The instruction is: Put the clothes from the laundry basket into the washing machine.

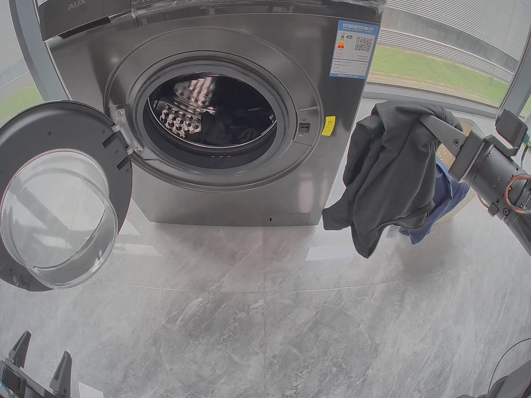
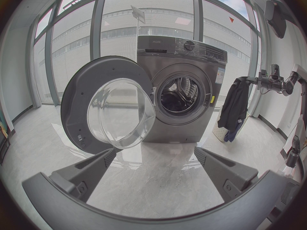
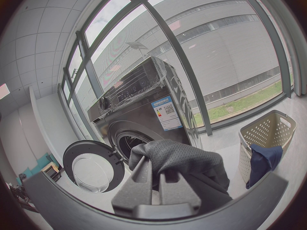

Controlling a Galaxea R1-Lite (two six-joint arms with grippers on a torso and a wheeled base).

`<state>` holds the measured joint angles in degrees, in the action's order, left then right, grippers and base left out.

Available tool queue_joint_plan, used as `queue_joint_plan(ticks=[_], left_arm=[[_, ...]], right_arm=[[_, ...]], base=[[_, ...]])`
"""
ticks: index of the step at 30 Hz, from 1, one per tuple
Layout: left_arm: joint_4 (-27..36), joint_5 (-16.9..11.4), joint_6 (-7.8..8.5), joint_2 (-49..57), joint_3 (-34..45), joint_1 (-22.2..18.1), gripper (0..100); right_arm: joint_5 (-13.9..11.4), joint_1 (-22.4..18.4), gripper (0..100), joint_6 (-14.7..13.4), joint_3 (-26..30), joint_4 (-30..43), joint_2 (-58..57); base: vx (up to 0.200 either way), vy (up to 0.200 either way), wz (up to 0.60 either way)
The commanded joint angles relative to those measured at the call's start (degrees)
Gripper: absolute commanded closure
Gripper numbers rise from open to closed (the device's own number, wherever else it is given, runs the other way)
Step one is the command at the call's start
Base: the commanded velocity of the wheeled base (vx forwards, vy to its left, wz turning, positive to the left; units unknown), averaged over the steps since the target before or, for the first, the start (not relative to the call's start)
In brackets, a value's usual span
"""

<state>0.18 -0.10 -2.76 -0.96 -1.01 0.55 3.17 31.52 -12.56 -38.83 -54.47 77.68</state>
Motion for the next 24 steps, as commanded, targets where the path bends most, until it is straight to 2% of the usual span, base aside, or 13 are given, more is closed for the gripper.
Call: queue_joint_plan(ticks=[1,13,24], left_arm=[[-0.01,0.01,-0.06,0.96,0.84,0.07,0],[-0.01,0.10,-0.23,0.96,0.92,-0.02,0],[-0.01,0.10,-0.15,0.96,0.92,-0.02,0]], right_arm=[[-0.01,-0.06,100,-0.01,0.07,-0.11,0.10],[-0.09,-0.15,100,-0.10,-0.02,-0.11,0.02],[-0.09,-0.06,100,-0.10,0.07,-0.11,0.10]], base=[[0.000,0.200,0.00],[0.000,0.200,0.00],[0.000,0.000,0.00]])
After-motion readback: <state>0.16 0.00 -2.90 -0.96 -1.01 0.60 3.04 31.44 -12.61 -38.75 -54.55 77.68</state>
